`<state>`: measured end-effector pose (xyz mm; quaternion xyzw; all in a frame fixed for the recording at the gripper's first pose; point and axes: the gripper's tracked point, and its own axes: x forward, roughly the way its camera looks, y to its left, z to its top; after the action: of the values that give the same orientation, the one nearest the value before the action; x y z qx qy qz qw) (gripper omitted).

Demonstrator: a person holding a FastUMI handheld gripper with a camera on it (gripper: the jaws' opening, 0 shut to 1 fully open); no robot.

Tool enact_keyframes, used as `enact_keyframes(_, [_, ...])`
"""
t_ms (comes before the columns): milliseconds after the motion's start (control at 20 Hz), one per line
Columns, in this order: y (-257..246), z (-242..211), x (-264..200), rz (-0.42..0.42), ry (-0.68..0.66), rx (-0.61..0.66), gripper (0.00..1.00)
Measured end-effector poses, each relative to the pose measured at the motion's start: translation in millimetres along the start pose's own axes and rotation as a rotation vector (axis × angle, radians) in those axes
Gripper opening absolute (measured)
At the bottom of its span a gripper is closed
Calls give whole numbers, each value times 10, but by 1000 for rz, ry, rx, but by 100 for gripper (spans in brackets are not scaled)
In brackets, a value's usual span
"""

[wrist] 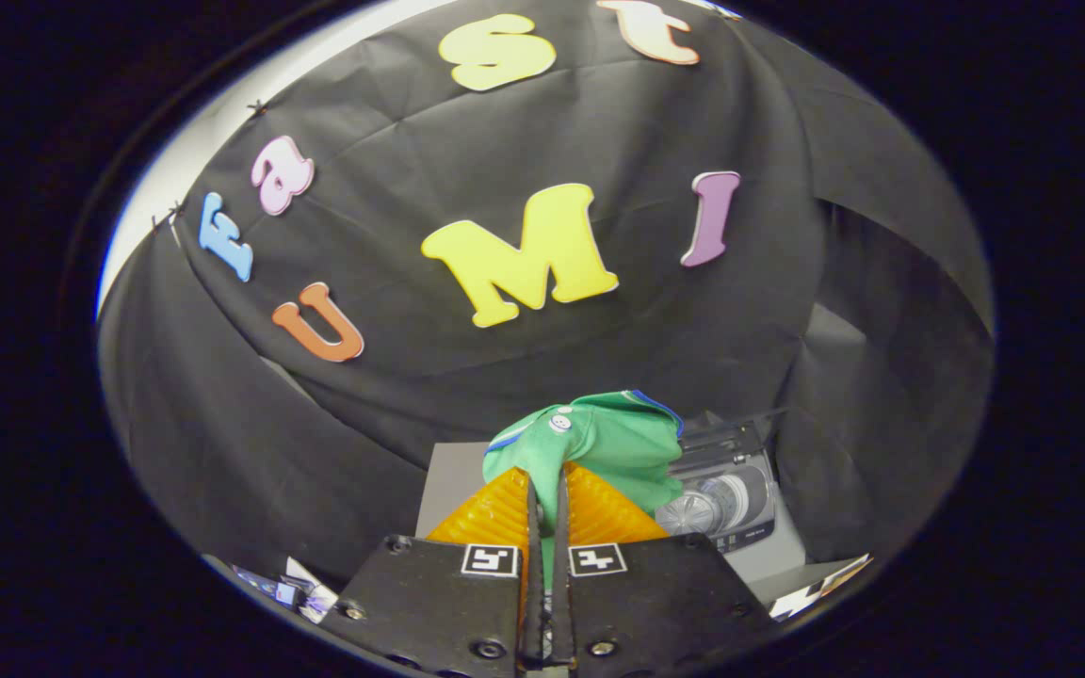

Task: Put the clothes into the washing machine and then close the washing machine lid.

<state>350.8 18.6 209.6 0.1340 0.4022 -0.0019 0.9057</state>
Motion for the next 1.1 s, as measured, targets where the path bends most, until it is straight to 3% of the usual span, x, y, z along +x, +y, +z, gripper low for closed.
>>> enact_keyframes(200, [-418,-1,-87,-50,-23,46,7])
enact_keyframes(550, [-928,-81,-37,-62,-37,70,7])
enact_keyframes(1100, [-1833,-744,970,-9,84,55,7])
